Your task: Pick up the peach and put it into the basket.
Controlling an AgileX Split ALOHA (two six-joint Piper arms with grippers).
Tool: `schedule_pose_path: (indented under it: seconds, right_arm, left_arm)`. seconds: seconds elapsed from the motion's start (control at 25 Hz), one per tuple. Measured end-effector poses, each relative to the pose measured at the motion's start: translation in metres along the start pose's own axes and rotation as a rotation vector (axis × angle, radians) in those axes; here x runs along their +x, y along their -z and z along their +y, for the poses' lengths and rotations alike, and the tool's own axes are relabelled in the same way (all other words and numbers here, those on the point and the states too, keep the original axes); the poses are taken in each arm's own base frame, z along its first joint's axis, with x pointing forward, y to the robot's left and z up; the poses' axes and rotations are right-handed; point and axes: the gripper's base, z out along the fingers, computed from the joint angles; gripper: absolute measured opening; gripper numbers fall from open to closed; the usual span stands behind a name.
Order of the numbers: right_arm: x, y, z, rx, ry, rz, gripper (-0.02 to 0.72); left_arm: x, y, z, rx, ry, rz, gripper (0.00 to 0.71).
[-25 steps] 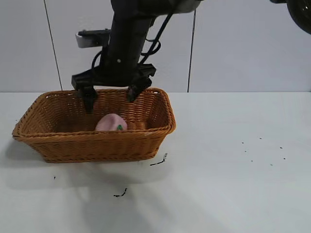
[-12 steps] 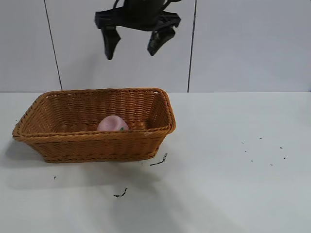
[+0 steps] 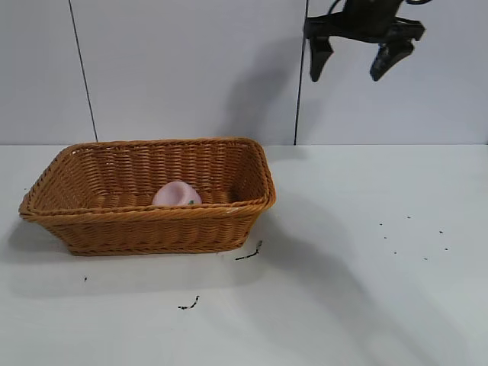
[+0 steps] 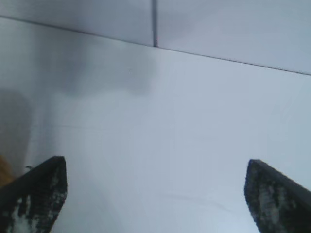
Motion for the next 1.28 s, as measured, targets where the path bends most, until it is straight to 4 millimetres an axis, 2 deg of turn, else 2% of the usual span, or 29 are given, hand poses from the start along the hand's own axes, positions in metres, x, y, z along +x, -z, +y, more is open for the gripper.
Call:
schedule_pose_path:
  seconds: [0.16,0.28,0.36,0.56,0.76,0.92,1.12,1.28]
  right_arm:
    - [0.000,0.019,0.000,0.012,0.010,-0.012,0.688]
    - [0.004,0.045,0.000,0.023,0.015,-0.018,0.688]
    - [0.010,0.070,0.000,0.027,0.017,-0.025,0.688]
    - [0.048,0.130,0.002,0.028,0.016,0.001,0.688]
    - [0.111,0.200,0.004,0.028,0.016,-0.008,0.689]
    - [0.181,0.243,0.006,0.028,0.017,-0.023,0.691]
    - [0.276,0.264,0.006,0.028,0.017,-0.061,0.695]
    - [0.337,0.262,0.005,0.028,0.020,-0.194,0.695]
  left_arm:
    - [0.000,0.000,0.000,0.000,0.000,0.000,0.693]
    - [0.000,0.000,0.000,0.000,0.000,0.000,0.693]
    - [0.000,0.000,0.000,0.000,0.000,0.000,0.693]
    - [0.000,0.000,0.000,0.000,0.000,0.000,0.693]
    - [0.000,0.000,0.000,0.000,0.000,0.000,0.693]
    - [0.000,0.000,0.000,0.000,0.000,0.000,0.693]
    - [0.000,0.000,0.000,0.000,0.000,0.000,0.693]
    - [0.000,0.000,0.000,0.000,0.000,0.000,0.693]
